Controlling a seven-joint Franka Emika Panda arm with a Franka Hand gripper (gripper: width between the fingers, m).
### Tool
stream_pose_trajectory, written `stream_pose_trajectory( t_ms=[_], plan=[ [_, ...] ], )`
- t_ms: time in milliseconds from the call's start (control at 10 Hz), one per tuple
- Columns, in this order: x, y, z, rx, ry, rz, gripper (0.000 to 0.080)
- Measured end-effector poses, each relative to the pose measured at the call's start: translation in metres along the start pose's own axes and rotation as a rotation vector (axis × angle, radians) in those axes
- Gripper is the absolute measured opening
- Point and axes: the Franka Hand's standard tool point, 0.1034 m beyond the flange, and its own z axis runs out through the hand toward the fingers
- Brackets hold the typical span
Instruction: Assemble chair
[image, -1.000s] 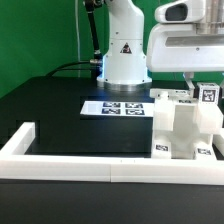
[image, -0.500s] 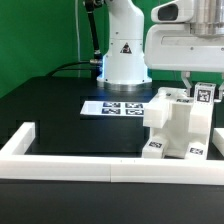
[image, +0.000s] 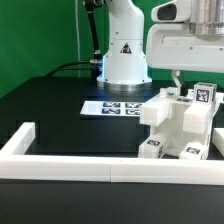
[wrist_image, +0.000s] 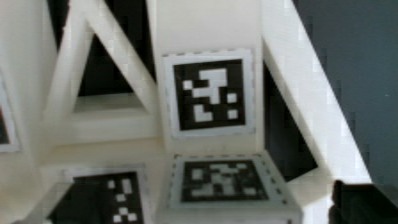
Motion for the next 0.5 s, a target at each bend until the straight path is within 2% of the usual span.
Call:
stream_pose_trajectory(
  t_ms=[500],
  plan=[
    [-0.0015,-0.0014,0.0003,-0.005,0.002,-0.108,0.0649]
  ],
)
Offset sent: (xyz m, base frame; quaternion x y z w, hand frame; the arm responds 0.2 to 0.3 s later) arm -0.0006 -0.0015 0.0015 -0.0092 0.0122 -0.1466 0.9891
